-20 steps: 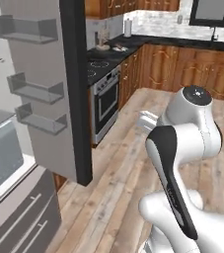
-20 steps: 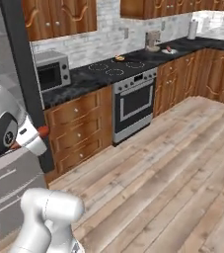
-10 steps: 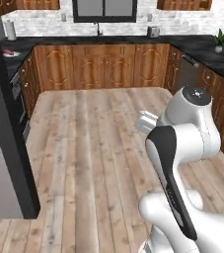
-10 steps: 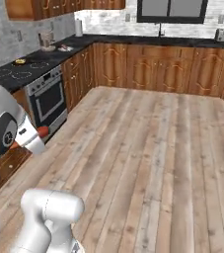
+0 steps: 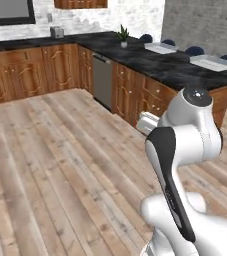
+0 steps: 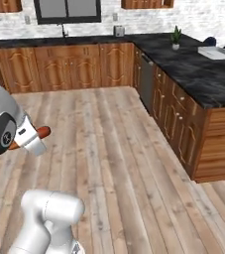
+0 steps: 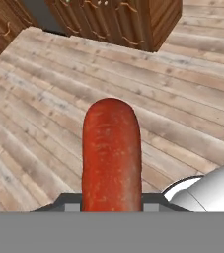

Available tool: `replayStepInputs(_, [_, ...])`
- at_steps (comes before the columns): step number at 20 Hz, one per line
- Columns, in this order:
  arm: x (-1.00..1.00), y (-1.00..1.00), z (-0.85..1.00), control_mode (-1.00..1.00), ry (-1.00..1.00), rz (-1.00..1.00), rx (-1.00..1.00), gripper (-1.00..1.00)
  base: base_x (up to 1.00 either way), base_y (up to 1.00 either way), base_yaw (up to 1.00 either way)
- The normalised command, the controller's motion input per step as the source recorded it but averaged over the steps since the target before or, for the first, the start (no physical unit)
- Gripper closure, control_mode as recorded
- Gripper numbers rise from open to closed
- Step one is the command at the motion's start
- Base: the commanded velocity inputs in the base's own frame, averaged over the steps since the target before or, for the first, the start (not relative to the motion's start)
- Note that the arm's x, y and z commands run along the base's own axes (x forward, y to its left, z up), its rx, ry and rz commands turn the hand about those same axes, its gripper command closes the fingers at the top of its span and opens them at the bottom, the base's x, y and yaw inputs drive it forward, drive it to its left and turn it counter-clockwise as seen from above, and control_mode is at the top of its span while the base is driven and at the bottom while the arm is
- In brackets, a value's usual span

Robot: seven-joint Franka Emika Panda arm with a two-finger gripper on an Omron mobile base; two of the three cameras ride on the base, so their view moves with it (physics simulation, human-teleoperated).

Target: Place the cold items (sweet potato and carrot) from the fridge in one tupperware on the dining counter. Place the warm items (hot dog and kebab skewer) in the stove area in another tupperware.

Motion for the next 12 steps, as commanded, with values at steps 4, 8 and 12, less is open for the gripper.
replayStepInputs(4, [0.0, 0.0, 0.0, 1.0, 0.0, 0.0, 0.0, 1.0, 0.37, -1.0, -0.21])
replayStepInputs(8, [0.0, 0.0, 0.0, 1.0, 0.0, 0.0, 0.0, 1.0, 0.51, -1.0, -0.11])
replayStepInputs(12, [0.0, 0.0, 0.0, 1.0, 0.0, 0.0, 0.0, 1.0, 0.58, -1.0, -0.04])
